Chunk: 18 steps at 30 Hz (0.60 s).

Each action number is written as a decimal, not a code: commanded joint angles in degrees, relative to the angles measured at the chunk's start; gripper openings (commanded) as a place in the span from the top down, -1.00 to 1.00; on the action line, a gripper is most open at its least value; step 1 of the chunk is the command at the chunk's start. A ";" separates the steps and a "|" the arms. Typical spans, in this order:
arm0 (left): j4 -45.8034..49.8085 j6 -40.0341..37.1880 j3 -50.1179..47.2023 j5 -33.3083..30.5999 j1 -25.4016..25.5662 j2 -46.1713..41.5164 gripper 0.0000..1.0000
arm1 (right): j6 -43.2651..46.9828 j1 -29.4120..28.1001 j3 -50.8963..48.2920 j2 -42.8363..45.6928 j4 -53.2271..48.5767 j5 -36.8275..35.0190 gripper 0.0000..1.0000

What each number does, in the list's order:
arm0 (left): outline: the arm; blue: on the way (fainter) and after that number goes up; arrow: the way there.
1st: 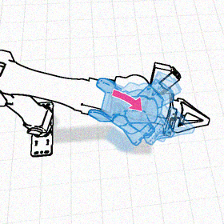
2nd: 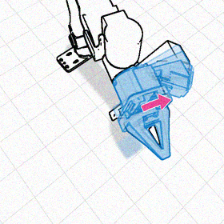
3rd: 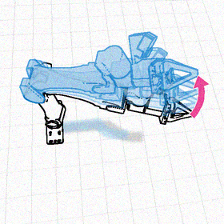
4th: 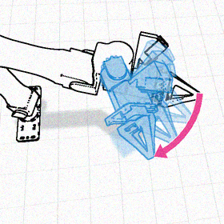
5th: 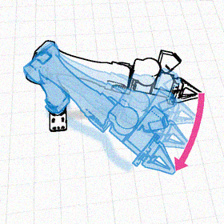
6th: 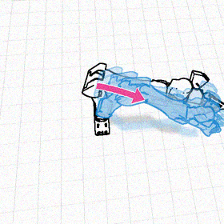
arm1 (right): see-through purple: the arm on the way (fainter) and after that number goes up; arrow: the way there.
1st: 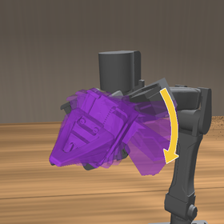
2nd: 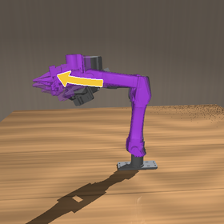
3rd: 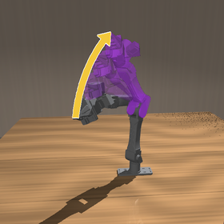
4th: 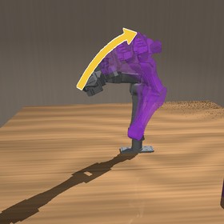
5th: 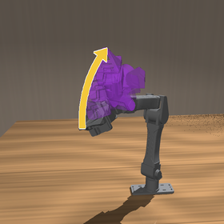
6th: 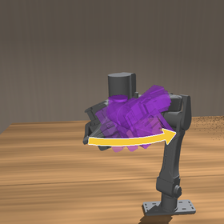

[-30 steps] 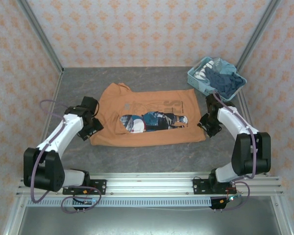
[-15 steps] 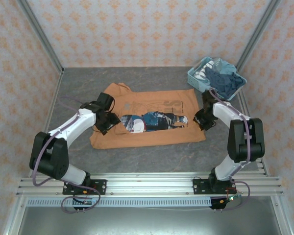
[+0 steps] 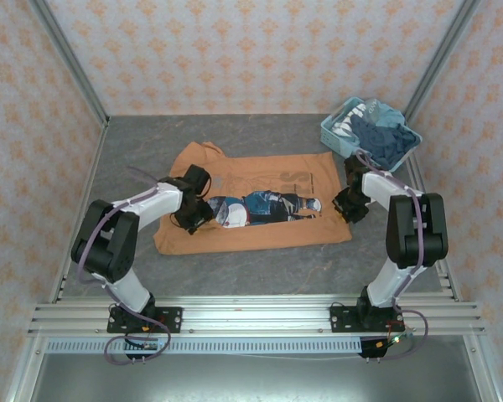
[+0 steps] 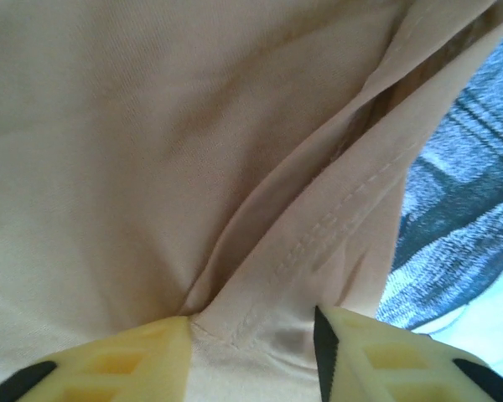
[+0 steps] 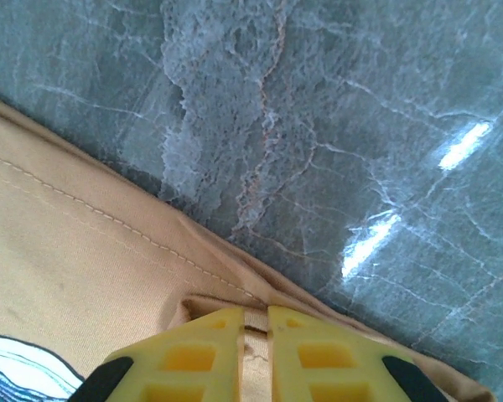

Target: Fold and stack the t-shirts

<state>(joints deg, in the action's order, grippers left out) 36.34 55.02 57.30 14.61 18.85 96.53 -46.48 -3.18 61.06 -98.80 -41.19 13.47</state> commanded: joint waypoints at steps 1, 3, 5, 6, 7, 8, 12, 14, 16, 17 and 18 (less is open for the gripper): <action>-0.13 0.08 1.73 -2.05 0.39 0.90 0.35 | 0.73 0.19 -0.36 3.92 -2.32 -1.33 0.68; 0.55 -0.29 2.82 -2.63 0.61 1.42 0.58 | 0.95 0.15 0.01 5.51 -2.58 -0.47 0.65; 1.80 -0.84 4.72 -3.67 1.07 1.63 0.79 | 1.00 -0.06 0.29 7.50 -2.84 0.88 0.60; 2.48 -1.15 5.64 -4.08 1.38 1.69 0.83 | 1.17 -0.31 0.42 8.28 -2.99 1.37 0.58; 3.45 -1.62 7.02 -4.76 1.80 1.85 0.84 | 1.30 -0.63 0.53 9.43 -3.25 1.70 0.56; 4.58 -2.11 8.54 -5.53 2.37 2.10 0.85 | 1.46 -0.98 0.55 10.56 -3.73 1.80 0.54; 7.72 -3.78 13.47 -6.86 4.36 4.43 0.96 | 1.44 -1.64 -0.01 13.77 -4.93 2.89 0.52; 8.84 -4.80 15.90 -6.79 5.25 6.59 1.00 | 1.23 -1.70 -0.48 15.20 -5.46 3.54 0.52; 10.20 -5.94 18.51 -6.94 6.14 8.80 1.00 | 1.08 -1.74 -0.74 16.27 -5.91 4.15 0.52; 11.07 -6.77 20.29 -7.01 6.64 10.19 1.00 | 1.04 -1.75 -0.76 16.76 -6.19 4.41 0.52; 12.11 -7.66 21.93 -7.22 7.06 11.37 1.00 | 0.96 -1.82 -0.79 17.08 -6.33 4.58 0.52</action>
<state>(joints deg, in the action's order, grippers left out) 43.07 50.83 75.55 9.96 24.95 104.92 -45.65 -4.78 61.04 -83.59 -44.66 17.47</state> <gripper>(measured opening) 0.045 0.241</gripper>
